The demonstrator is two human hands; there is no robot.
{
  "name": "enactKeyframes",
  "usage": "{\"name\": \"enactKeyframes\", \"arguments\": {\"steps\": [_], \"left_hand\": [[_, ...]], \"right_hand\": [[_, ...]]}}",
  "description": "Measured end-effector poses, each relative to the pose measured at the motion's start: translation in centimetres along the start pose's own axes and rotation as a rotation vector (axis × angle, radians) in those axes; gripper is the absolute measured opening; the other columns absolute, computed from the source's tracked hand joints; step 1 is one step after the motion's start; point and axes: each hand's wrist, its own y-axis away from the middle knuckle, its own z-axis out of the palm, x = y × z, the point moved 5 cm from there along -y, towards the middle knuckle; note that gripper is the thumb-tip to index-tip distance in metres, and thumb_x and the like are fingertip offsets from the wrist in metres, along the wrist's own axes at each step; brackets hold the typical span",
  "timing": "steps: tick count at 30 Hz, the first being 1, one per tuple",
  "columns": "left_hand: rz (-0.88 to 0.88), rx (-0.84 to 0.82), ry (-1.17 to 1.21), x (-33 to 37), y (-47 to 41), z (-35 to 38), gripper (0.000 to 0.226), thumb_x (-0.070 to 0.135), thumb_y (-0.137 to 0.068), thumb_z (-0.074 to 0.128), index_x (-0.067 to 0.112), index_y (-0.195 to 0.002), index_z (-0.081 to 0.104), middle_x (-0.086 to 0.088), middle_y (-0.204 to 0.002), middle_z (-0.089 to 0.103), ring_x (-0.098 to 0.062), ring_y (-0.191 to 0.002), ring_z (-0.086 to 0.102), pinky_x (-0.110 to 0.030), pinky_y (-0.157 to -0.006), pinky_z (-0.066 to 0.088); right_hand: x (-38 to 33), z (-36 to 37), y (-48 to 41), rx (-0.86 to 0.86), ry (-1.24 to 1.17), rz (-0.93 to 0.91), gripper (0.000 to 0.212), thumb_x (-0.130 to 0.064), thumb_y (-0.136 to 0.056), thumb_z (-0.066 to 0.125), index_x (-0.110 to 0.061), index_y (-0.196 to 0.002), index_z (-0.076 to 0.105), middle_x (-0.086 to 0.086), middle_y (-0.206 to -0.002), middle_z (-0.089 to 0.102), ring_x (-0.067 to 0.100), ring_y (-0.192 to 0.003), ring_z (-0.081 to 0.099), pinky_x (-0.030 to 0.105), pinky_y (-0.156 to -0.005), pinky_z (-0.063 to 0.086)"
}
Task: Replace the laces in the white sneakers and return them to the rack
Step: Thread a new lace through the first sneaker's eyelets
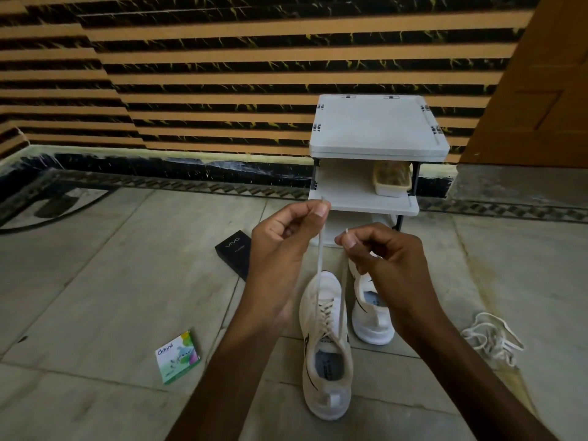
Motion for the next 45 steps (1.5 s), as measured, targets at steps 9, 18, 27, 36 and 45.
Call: {"name": "enactKeyframes", "arguments": {"steps": [9, 18, 27, 36, 45], "left_hand": [[0.093, -0.05, -0.5, -6.2, 1.0, -2.3, 0.011, 0.013, -0.097, 0.052, 0.021, -0.105, 0.055, -0.004, -0.075, 0.065, -0.016, -0.067, 0.062, -0.03, -0.061, 0.051], [0.046, -0.402, -1.367, -16.3, 2.8, -4.0, 0.025, 0.03, -0.094, 0.057, 0.021, -0.114, 0.068, 0.0, -0.114, 0.065, -0.017, -0.101, 0.059, -0.03, -0.09, 0.045], [-0.022, -0.274, -0.965, -18.0, 2.3, -4.4, 0.005, 0.023, -0.087, 0.069, 0.02, -0.087, 0.073, 0.007, -0.09, 0.072, -0.003, -0.082, 0.063, -0.01, -0.077, 0.047], [0.076, -0.488, -0.963, -18.3, 1.1, -4.4, 0.008, 0.02, -0.083, 0.074, 0.018, -0.091, 0.076, 0.002, -0.095, 0.072, -0.01, -0.087, 0.065, -0.026, -0.083, 0.053], [0.114, -0.662, -0.97, -19.6, 0.5, -3.8, 0.012, 0.022, -0.08, 0.059, 0.011, -0.081, 0.061, 0.0, -0.083, 0.059, -0.014, -0.076, 0.057, -0.032, -0.071, 0.053]], "right_hand": [[5.5, -0.3, 1.4, -0.132, 0.233, 0.123, 0.017, -0.018, -0.095, 0.059, -0.01, -0.082, 0.067, -0.005, -0.067, 0.069, 0.002, -0.058, 0.063, 0.012, -0.056, 0.046], [14.3, 1.6, 5.5, -0.374, 0.869, 0.235, 0.019, -0.036, -0.086, 0.068, -0.019, -0.092, 0.072, 0.003, -0.085, 0.072, 0.015, -0.074, 0.066, 0.024, -0.064, 0.049], [14.5, 2.5, 5.7, -0.365, 0.939, 0.247, 0.019, -0.032, -0.087, 0.068, -0.016, -0.096, 0.07, 0.003, -0.091, 0.071, 0.015, -0.079, 0.064, 0.024, -0.073, 0.051], [14.4, 2.0, 6.0, -0.33, 0.881, 0.273, 0.014, -0.026, -0.086, 0.069, -0.016, -0.095, 0.073, 0.003, -0.09, 0.072, 0.015, -0.078, 0.065, 0.017, -0.067, 0.042], [14.7, 2.1, 6.5, -0.243, 0.848, 0.288, 0.013, -0.027, -0.087, 0.068, -0.015, -0.087, 0.073, 0.002, -0.081, 0.071, 0.009, -0.065, 0.058, 0.008, -0.057, 0.038]]}}
